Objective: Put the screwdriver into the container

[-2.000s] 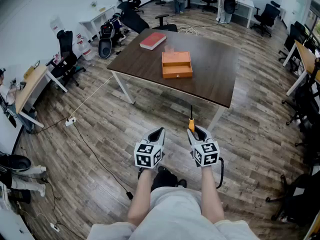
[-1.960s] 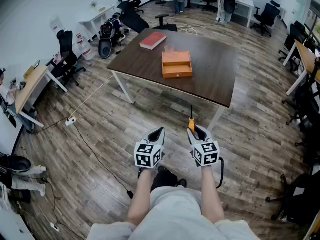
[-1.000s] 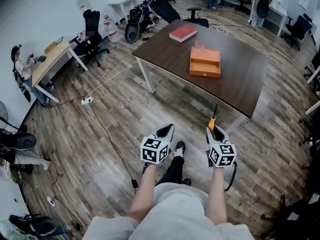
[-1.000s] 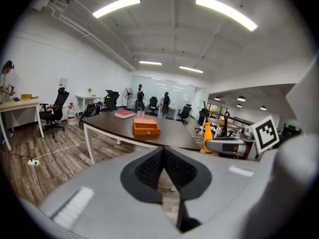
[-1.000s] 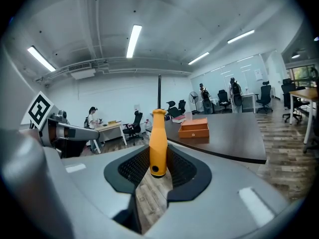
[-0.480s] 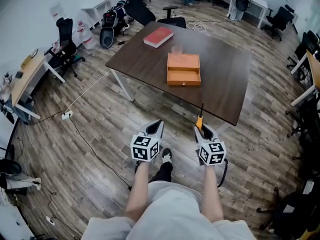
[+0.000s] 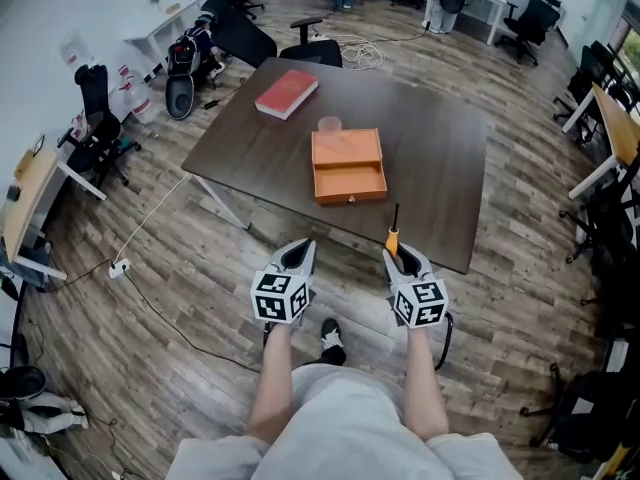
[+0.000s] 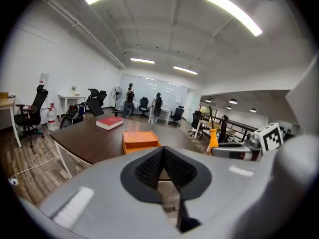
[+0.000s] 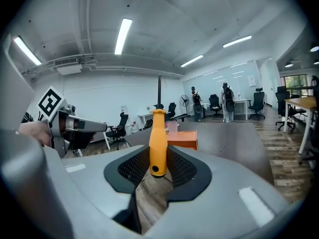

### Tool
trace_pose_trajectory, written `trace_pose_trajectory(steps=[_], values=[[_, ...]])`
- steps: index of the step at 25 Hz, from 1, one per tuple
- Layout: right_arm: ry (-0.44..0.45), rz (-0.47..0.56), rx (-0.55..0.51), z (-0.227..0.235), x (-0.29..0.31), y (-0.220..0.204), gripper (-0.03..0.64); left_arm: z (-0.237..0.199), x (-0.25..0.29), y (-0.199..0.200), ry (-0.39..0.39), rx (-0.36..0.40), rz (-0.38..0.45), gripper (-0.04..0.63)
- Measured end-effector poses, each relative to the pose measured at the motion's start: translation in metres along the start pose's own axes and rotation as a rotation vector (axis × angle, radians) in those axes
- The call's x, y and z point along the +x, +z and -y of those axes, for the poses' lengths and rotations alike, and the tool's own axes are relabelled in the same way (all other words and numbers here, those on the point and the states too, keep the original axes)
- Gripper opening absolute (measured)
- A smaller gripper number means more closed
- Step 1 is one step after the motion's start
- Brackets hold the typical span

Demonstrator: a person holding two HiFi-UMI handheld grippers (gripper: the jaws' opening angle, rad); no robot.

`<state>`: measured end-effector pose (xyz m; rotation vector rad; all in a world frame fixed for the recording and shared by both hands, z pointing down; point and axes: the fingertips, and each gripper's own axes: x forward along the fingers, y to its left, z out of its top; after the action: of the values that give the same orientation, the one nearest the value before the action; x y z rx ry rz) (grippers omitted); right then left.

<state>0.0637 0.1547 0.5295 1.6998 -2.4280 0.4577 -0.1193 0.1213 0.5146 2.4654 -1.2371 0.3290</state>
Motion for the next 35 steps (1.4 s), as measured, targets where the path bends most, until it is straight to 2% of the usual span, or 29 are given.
trace_pose_trajectory(steps=[5, 12, 17, 22, 28, 35], values=[[-0.004, -0.019, -0.090, 0.008, 0.037, 0.010, 0.109, -0.034, 0.032, 0.008, -0.020, -0.005, -0.014, 0.052], [-0.041, 0.002, -0.033, 0.019, 0.070, 0.015, 0.109, -0.074, 0.053, 0.021, -0.036, -0.008, -0.017, 0.052], [-0.064, -0.025, 0.003, 0.040, 0.075, 0.008, 0.109, -0.076, 0.074, 0.010, -0.063, -0.029, -0.057, 0.052], [-0.066, -0.044, -0.005, 0.065, 0.092, 0.015, 0.109, -0.080, 0.099, 0.006, -0.069, -0.050, -0.096, 0.052], [0.015, -0.139, -0.160, 0.101, 0.131, 0.030, 0.109, -0.070, 0.130, 0.024, -0.107, -0.002, -0.095, 0.052], [0.156, -0.261, -0.355, 0.112, 0.186, 0.040, 0.109, -0.078, 0.175, 0.046, -0.132, 0.008, -0.101, 0.052]])
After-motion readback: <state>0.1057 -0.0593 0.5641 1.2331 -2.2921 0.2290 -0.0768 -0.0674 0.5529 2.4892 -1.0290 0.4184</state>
